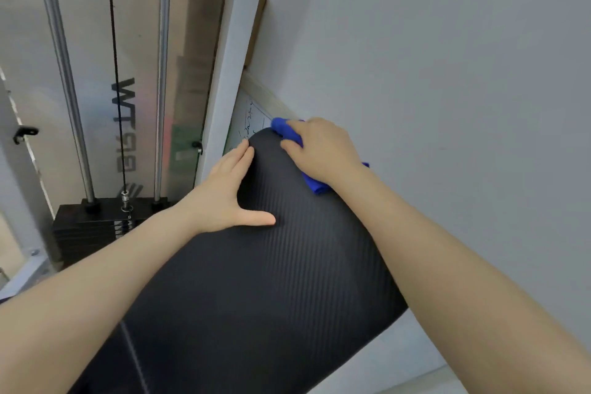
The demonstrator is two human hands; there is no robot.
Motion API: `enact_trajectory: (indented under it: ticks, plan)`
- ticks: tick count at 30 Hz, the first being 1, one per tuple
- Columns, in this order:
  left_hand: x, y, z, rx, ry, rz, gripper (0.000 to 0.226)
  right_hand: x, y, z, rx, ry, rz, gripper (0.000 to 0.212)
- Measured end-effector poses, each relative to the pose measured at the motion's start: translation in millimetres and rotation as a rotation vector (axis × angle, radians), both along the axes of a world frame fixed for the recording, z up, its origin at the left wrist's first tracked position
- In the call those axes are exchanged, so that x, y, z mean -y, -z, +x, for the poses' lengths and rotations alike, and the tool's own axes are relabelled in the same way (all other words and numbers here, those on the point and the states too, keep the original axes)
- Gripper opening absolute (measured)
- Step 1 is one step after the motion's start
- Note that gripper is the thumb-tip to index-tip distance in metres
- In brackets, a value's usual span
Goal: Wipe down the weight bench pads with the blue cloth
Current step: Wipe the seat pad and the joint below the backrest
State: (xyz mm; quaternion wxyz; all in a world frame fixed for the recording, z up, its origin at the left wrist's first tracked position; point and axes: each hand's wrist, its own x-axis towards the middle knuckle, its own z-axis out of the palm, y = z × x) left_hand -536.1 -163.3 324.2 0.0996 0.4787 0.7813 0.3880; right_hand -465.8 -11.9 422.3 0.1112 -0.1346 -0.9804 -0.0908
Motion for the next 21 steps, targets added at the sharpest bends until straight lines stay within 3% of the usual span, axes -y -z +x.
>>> enact_trajectory:
  ticks: [3,7,10,13,16,21]
  plan:
    - [15,14,-19,0.079,-0.019,0.07,0.109,-5,2,20,0.041,0.034,0.061,0.033]
    - [14,37,-38,0.161,-0.079,-0.028,0.095,-3,-1,-29,0.057,0.104,-0.046,0.035]
    - [6,35,-51,0.141,-0.022,-0.107,0.084,3,-5,-77,0.251,0.017,-0.005,0.035]
    - [5,37,-57,0.158,-0.006,-0.104,0.088,15,-5,-99,0.413,-0.029,0.114,0.03]
    - [6,43,-56,0.199,0.015,-0.072,0.098,24,3,-105,0.442,-0.033,0.317,0.029]
    - [39,62,-70,0.587,0.075,0.002,0.041,38,17,-117,0.518,0.042,0.452,0.022]
